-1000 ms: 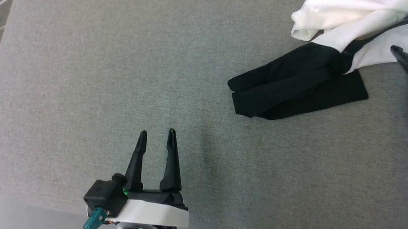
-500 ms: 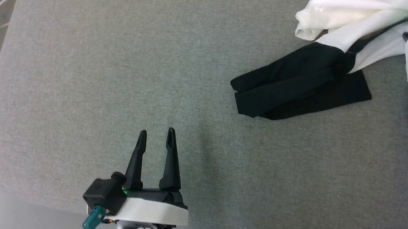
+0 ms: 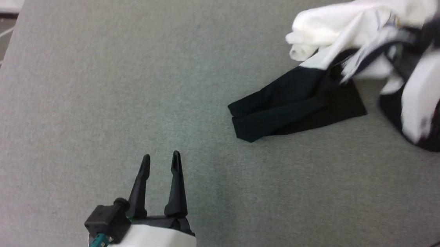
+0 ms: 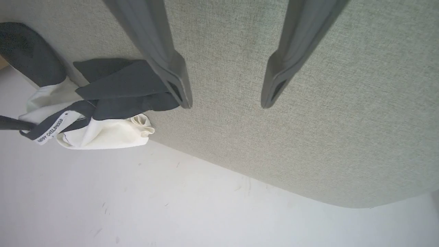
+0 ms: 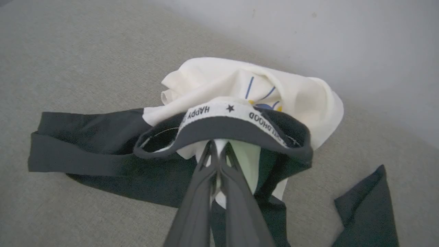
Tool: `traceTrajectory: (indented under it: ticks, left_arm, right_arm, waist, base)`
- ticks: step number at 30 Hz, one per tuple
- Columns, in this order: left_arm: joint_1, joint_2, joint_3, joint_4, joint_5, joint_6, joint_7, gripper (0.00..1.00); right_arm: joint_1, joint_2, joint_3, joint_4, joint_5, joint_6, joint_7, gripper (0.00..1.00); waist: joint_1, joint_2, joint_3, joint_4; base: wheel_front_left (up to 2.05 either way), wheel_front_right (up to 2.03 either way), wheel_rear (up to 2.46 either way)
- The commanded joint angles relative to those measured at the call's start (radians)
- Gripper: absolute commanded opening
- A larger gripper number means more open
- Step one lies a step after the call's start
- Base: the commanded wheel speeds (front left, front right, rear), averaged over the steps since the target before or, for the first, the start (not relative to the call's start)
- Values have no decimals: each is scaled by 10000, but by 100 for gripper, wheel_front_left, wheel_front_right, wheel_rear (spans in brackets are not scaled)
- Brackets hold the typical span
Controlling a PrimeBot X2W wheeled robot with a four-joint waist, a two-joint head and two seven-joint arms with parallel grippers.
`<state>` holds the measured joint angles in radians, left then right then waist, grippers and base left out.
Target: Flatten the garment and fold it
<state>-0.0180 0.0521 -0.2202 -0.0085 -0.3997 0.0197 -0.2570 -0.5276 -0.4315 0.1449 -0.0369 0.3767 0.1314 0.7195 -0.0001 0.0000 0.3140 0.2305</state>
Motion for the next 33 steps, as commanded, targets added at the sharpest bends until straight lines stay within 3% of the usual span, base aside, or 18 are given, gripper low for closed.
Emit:
traceTrajectory:
  ticks: [1, 7, 12, 13, 14, 15, 21, 27, 33]
  left_arm:
    - [116, -18, 45, -18, 112, 24, -47, 100]
    - [345, -18, 106, -36, 174, 5, -47, 100]
    - [448, -18, 166, -29, 228, -34, -47, 100]
    - [467, -18, 172, -18, 236, -42, -47, 100]
    - [484, -18, 161, 5, 257, -63, -47, 100]
    - [498, -18, 162, 24, 272, -77, -47, 100]
    - [682, -18, 217, 137, 392, -140, -47, 100]
    - [936, -18, 180, 209, 409, -147, -47, 100]
    - [1087, -18, 190, 157, 465, -140, -47, 100]
  right_arm:
    - [763, 136, 2, -367, 114, -7, -63, 0]
    - [4250, 801, -517, -1966, -314, -7, -419, 0]
    - [6488, 1770, -901, -1890, -714, -7, -895, 3]
    - [6771, 1914, -950, -1726, -815, -7, -896, 40]
    - [6976, 1932, -853, -1609, -921, -7, -891, 95]
    - [7114, 1980, -784, -1502, -934, -7, -880, 100]
    - [7100, 2125, -820, -1632, -517, -7, -642, 100]
    - [6893, 2498, -1220, -2733, 793, -7, 83, 100]
    - [6176, 2672, -2418, -4023, 1165, -7, 573, 100]
  waist:
    - [1, 0, -482, -418]
    - [1, 0, -784, -654]
    - [1, 0, -872, -714]
    - [1, 0, -895, -733]
    - [1, 0, -918, -741]
    - [1, 0, -949, -758]
    - [1, 0, -1338, -920]
    - [1, 0, -1790, -1087]
    - [1, 0, -1960, -1190]
  base:
    - [0, 0, 0]
    - [0, 0, 0]
    - [0, 0, 0]
    - [0, 0, 0]
    - [0, 0, 0]
    - [0, 0, 0]
    - [0, 0, 0]
    - [0, 0, 0]
    - [0, 0, 0]
